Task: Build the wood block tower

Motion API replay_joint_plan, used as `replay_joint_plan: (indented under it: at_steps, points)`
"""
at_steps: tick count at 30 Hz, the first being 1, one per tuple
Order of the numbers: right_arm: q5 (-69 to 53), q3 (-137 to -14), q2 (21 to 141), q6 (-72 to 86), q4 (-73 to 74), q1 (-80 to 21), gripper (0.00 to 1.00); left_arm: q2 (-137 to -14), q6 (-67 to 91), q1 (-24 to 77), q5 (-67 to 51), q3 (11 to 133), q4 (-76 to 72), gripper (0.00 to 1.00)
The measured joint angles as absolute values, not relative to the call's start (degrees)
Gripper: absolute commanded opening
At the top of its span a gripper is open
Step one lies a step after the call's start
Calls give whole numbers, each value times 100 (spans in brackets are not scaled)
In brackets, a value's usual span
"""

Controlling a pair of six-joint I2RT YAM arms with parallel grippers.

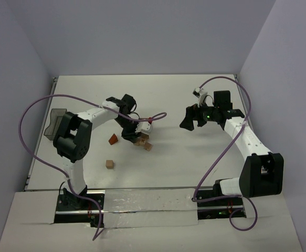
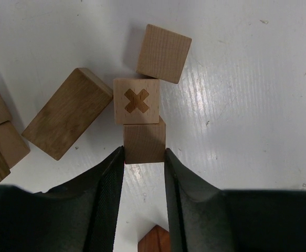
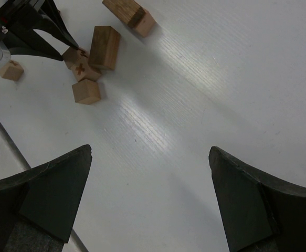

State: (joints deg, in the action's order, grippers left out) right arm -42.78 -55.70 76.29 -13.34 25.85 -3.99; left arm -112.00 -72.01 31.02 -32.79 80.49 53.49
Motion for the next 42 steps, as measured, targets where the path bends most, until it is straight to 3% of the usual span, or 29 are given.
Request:
replay_joint_plan:
  at_steps: [4, 7, 10, 18, 20, 26, 29, 33, 42]
  points:
    - [-4278, -5570, 7629, -1334, 2585, -399, 100, -11225, -7117, 3109, -3277, 8049, 5317, 54]
    - [-4278, -5570, 7625, -1314, 2583, -399, 100, -11261, -7078, 3109, -3251, 8049, 5298, 70]
    - [-4272, -5570, 7594, -1245, 2585, -399, 100, -11281, -7033, 3109, -3215, 8049, 5290, 80]
    - [-3851, -5588, 7014, -776, 2582, -810, 100, -11065, -6719, 3093, -3135, 8182, 5380, 89]
    - [-3573, -5651, 6865, -628, 2596, -1165, 100, -10707, -6494, 3051, -3131, 8210, 5383, 97]
    - [-2755, -5932, 6844, -117, 2622, -2066, 98, -8711, -5226, 2459, -3105, 8038, 4779, 99]
    - [-1795, -6127, 7074, 450, 2672, -2738, 97, -7555, -4379, 1833, -3010, 7519, 4192, 99]
    - [-497, -6856, 7872, 1216, 3037, -3906, 97, -6236, -2573, 1400, -1982, 6611, 3248, 99]
    - [350, -8323, 9815, 2721, 3841, -4799, 100, -5530, -686, 1068, -634, 5446, 2763, 99]
